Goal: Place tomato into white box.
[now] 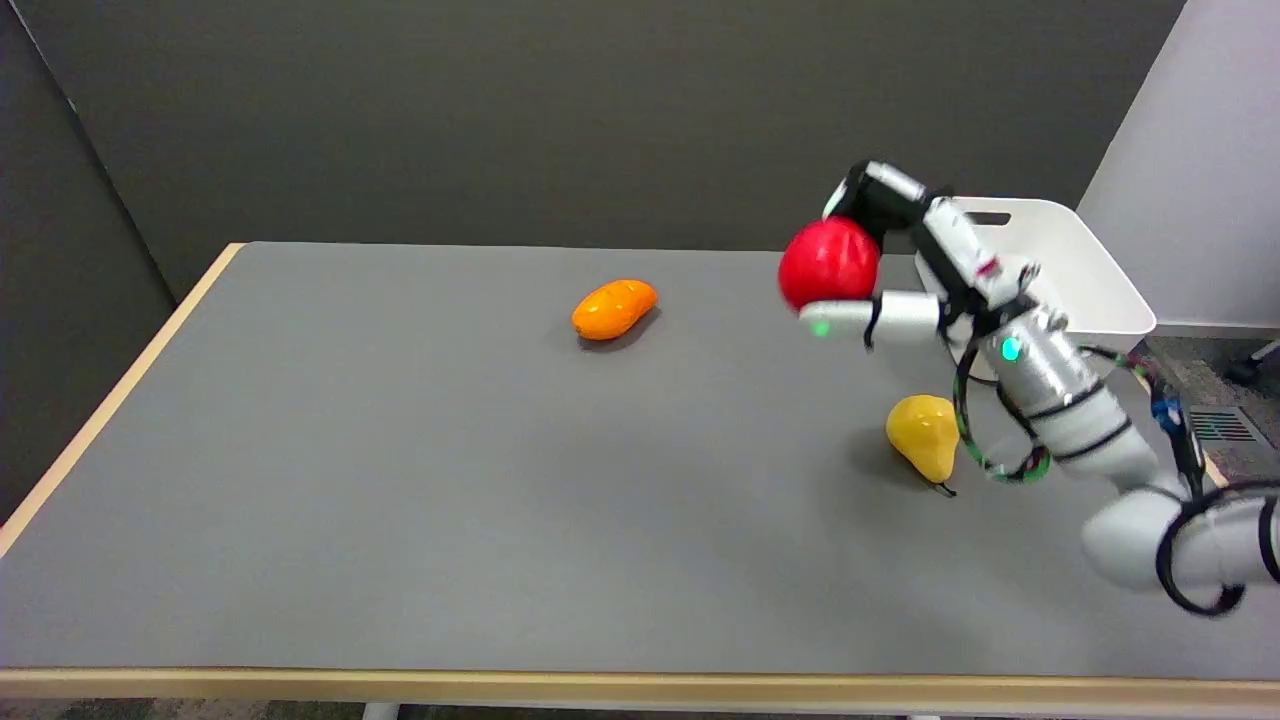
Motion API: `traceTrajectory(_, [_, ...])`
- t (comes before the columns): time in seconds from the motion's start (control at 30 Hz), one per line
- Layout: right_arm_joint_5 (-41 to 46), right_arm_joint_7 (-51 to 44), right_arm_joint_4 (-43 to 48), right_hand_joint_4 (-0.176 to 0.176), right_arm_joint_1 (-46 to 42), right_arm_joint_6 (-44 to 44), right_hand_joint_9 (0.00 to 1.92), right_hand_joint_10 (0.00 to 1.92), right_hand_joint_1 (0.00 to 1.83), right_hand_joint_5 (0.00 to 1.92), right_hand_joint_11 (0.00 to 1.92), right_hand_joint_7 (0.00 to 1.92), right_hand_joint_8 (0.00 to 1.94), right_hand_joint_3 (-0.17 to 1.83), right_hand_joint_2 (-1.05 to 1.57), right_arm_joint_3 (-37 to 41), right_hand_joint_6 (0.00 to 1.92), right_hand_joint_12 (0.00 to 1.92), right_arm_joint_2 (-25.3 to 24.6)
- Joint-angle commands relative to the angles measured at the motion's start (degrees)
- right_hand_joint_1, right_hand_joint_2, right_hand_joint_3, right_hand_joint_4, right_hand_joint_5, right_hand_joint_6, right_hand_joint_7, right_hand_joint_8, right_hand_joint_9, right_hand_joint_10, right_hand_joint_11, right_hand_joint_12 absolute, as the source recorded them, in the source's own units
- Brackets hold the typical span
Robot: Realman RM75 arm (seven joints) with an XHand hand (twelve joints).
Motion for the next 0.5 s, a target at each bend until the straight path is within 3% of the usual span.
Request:
traceTrajectory(0.03, [20.1,-21.6,22.0,-0.176,33.7,-16.7,0.81,1.67,1.15,0.59,0.70,0.64,1.63,0.38,1.15,-18.2,1.62,1.92,-4.3])
traceTrajectory(0.2, [25.6,-25.1,39.3,-0.176,41.0,-26.2,0.80,1.66,1.15,0.59,0.71,0.63,1.64,0.36,1.16,-27.7,1.63,1.92,-9.8])
traceTrajectory(0.33, [26.1,-27.7,47.6,-0.176,41.1,-33.0,0.79,1.66,1.14,0.59,0.71,0.63,1.64,0.36,1.16,-27.3,1.63,1.89,-11.5])
traceTrajectory(0.5, [30.0,-32.2,52.3,-0.176,38.8,-35.1,0.75,1.71,1.14,0.57,0.68,0.62,1.65,0.31,1.19,-27.3,1.64,1.85,-10.4])
